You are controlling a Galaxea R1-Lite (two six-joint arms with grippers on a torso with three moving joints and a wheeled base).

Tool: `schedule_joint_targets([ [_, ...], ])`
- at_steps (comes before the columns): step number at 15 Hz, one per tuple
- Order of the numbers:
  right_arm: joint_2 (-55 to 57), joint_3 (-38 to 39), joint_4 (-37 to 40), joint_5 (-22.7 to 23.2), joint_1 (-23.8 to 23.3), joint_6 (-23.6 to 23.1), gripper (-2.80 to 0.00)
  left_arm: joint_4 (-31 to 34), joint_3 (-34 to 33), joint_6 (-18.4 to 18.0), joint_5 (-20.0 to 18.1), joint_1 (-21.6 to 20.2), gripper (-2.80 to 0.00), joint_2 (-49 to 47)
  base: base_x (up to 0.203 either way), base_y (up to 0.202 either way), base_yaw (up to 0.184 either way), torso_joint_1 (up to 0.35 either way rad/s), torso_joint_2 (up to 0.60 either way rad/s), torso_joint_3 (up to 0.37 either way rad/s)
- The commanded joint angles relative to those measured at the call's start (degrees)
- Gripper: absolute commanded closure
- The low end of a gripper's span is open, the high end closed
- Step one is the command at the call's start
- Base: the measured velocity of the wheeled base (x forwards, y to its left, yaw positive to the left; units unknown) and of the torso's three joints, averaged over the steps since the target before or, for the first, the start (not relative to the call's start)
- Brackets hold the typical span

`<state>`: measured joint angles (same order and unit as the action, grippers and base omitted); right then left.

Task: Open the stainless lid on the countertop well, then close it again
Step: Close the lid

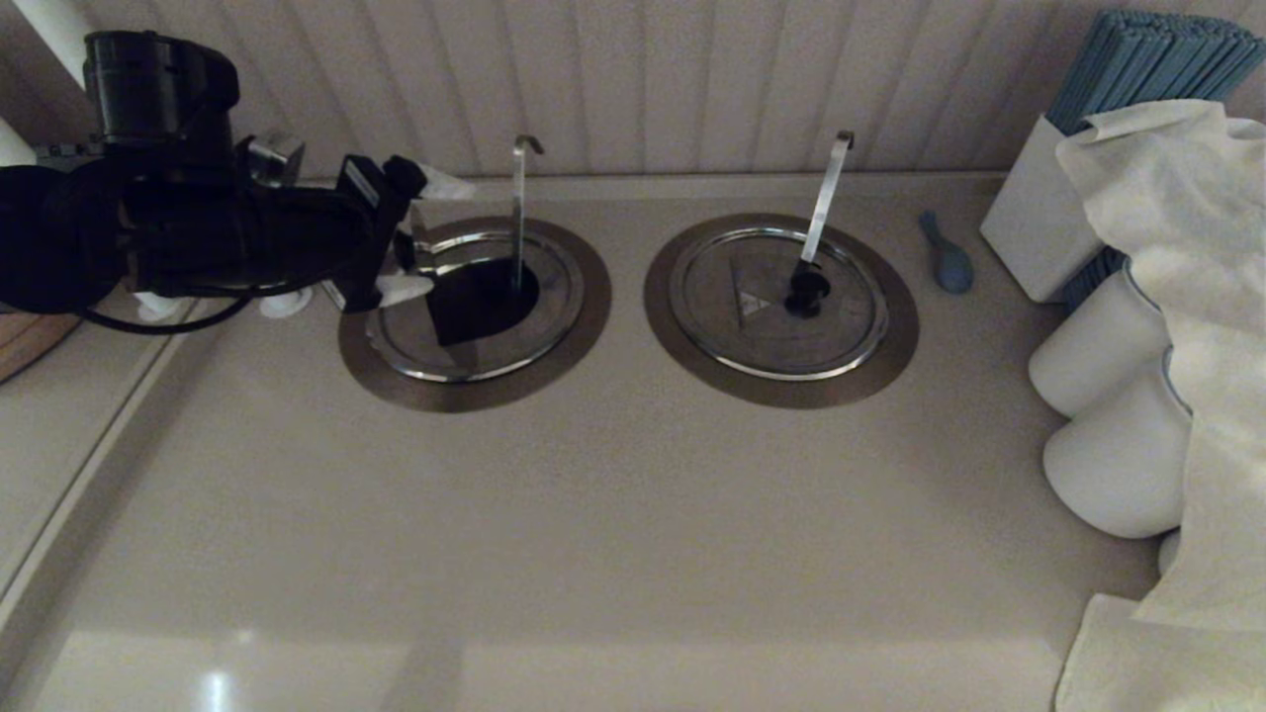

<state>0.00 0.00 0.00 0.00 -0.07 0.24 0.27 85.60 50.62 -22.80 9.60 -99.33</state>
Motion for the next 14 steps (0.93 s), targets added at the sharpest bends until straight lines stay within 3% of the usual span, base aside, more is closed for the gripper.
schedule_joint_targets([
  [1, 0.08, 0.00, 0.00, 0.00, -0.01, -0.03, 0.00, 0.00, 0.01, -1.08, -0.21, 0.21, -2.80, -0.41, 0.000, 0.000, 0.000, 0.000, 0.00, 0.000],
  [7, 0.06, 0.00, 0.00, 0.00, -0.01, 0.02, 0.00, -0.05, -1.49, -1.49, -2.14, 1.80, -2.80, 10.29, 0.000, 0.000, 0.000, 0.000, 0.00, 0.000],
  [11, 0.09, 0.00, 0.00, 0.00, -0.01, -0.04, 0.00, -1.11, -1.90, -2.33, -1.42, 0.38, -2.80, 6.07, 0.000, 0.000, 0.000, 0.000, 0.00, 0.000],
  [14, 0.08, 0.00, 0.00, 0.00, -0.01, -0.04, 0.00, -2.11, -2.64, -5.00, -0.06, 0.15, -2.80, 3.15, 0.000, 0.000, 0.000, 0.000, 0.00, 0.000],
])
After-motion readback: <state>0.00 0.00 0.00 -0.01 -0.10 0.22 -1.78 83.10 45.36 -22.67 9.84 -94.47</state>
